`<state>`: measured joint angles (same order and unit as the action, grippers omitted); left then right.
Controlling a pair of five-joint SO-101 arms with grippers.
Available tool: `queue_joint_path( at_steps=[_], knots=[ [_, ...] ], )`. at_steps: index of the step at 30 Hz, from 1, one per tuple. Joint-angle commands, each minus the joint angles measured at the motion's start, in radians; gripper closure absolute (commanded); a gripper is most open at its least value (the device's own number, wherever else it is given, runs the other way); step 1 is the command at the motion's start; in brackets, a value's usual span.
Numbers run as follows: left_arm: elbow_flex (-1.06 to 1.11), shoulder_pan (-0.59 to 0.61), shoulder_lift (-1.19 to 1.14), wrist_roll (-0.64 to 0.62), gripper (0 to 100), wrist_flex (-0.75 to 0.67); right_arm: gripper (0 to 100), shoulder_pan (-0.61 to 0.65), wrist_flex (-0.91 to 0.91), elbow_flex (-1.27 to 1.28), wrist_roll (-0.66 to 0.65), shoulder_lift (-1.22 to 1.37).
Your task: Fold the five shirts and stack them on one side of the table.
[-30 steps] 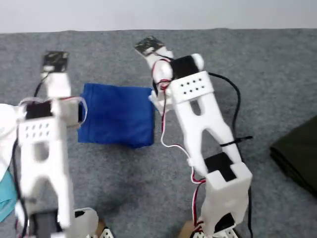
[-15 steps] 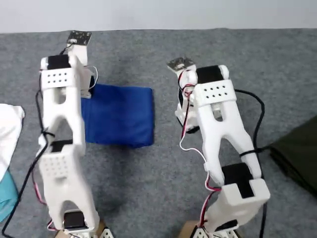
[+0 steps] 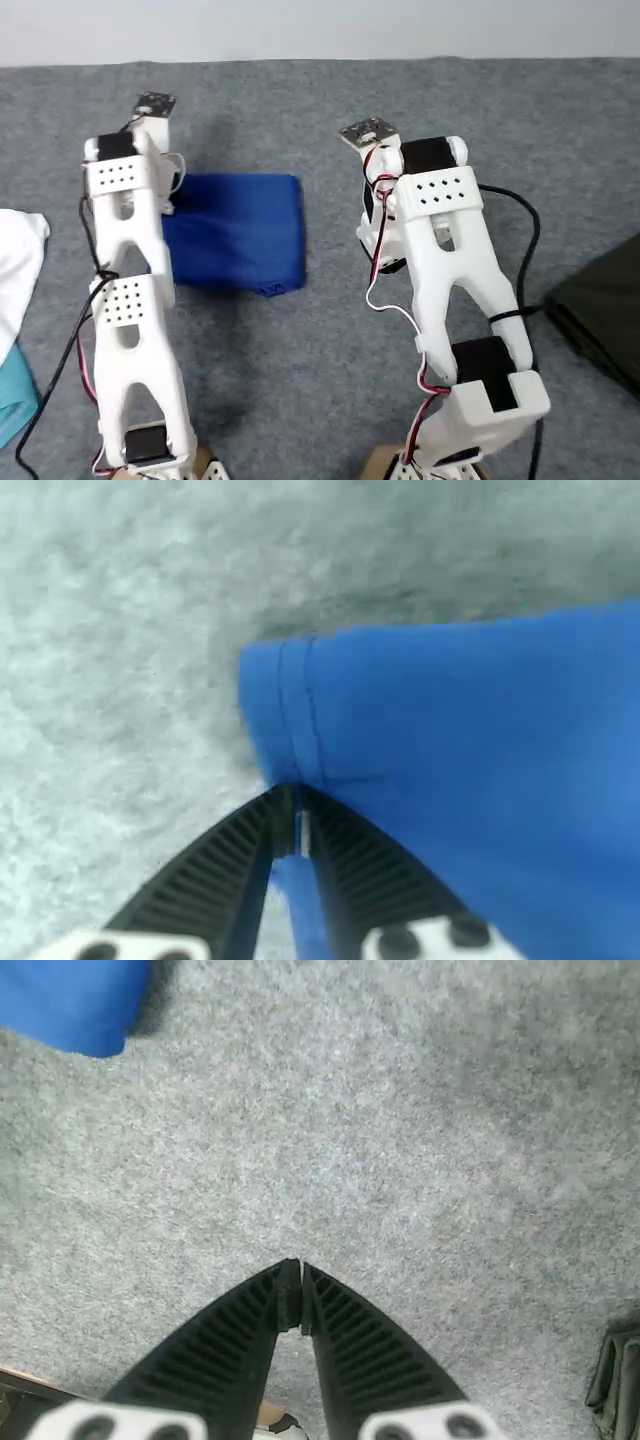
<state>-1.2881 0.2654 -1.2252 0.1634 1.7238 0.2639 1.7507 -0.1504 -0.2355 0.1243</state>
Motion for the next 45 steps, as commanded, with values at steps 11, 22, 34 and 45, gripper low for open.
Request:
queue_joint_path(
  at_steps=[11,22,34,45],
  knots=[
    [0.038,-0.011,0.227,0.034,97,0.031,98.8,-0.004,0.030,-0.009,0.028,-0.059],
    [0.286,-0.051,0.508,0.074,97,0.031,98.8,-0.004,0.031,-0.009,0.066,-0.061],
    [1.001,-0.157,0.790,0.074,100,-0.015,98.8,-0.004,0.030,-0.005,0.061,-0.053],
    [1.210,-0.063,0.815,0.120,100,-0.130,98.8,-0.004,0.030,-0.005,0.064,-0.051]
  ],
)
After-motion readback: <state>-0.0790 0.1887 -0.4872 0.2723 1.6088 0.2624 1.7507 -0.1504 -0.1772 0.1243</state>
